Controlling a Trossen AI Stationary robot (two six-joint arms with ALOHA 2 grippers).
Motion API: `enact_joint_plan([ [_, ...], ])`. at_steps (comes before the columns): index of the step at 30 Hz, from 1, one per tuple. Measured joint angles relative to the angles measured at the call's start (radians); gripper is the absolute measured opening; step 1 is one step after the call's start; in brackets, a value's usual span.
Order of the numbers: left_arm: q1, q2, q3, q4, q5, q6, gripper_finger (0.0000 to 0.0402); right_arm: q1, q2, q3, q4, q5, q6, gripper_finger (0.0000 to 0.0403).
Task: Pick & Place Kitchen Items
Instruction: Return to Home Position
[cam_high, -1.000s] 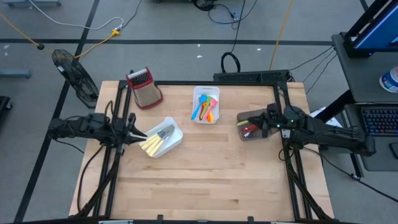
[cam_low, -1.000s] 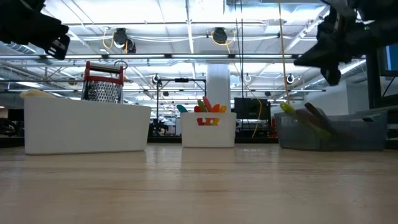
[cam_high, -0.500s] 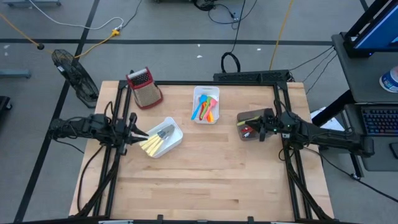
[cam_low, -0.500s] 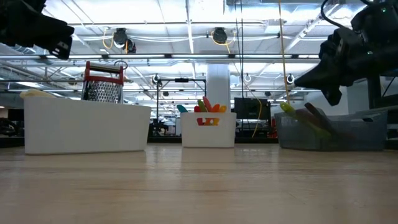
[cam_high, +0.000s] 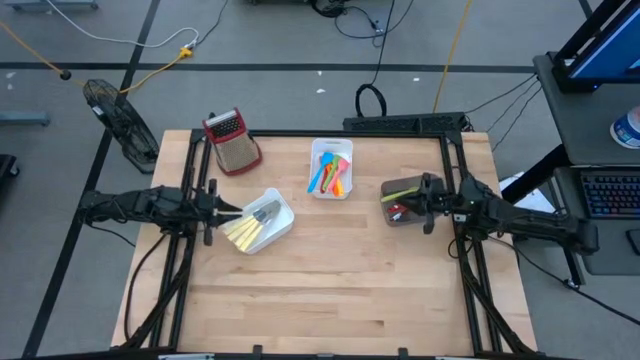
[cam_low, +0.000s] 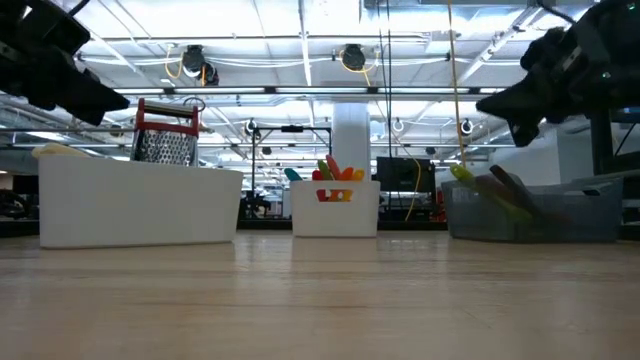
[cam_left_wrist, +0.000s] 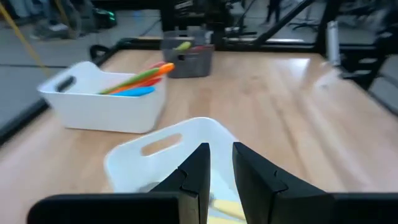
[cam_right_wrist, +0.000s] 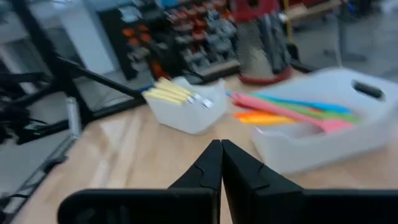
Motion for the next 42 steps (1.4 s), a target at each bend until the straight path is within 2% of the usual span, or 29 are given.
enact_joint_plan([
  [4,0.0,0.0,-0.001,0.012,-0.044,-0.003,0.0069,0.0,-0.068,0.0,0.007,-0.006,-0.021,0.0004],
  [10,0.0,0.0,-0.001,0.032,-0.046,0.006,0.0069,0.0,-0.126,0.001,-0.084,-0.008,-0.041,0.0004],
  [19,0.0,0.0,-0.001,0.033,-0.046,0.0,0.0069,0.0,-0.123,0.001,-0.197,-0.008,0.04,0.0004],
  [25,0.0,0.0,-0.001,0.033,-0.046,0.0,0.0069,0.0,-0.123,0.001,-0.187,-0.008,0.144,0.0004],
  [42,0.0,0.0,-0.001,0.033,-0.047,0.0,0.0069,0.0,-0.123,0.001,-0.18,-0.006,0.148,0.0004],
])
